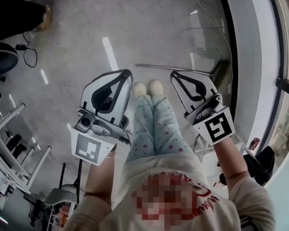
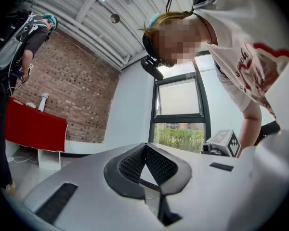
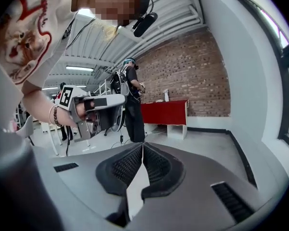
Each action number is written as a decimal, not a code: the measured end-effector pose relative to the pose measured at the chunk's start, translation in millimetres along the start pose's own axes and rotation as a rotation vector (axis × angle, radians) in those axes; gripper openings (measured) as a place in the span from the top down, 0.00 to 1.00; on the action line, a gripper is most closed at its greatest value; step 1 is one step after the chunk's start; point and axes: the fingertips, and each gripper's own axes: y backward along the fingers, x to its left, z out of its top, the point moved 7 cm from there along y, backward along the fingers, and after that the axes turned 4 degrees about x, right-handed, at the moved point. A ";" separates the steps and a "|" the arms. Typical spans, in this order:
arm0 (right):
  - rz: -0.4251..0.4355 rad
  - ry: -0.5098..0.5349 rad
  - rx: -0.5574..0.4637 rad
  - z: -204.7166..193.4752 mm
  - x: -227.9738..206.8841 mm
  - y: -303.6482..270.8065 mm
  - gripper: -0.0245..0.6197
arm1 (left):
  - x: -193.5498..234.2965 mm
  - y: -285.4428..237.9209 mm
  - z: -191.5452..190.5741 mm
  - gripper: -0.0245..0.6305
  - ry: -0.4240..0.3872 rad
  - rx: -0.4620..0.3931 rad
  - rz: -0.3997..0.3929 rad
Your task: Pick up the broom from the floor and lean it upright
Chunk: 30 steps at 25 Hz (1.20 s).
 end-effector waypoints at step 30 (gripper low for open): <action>0.301 0.099 0.200 -341.9 15.7 -191.9 0.92 | 77.2 17.0 -361.5 0.94 0.076 0.252 0.017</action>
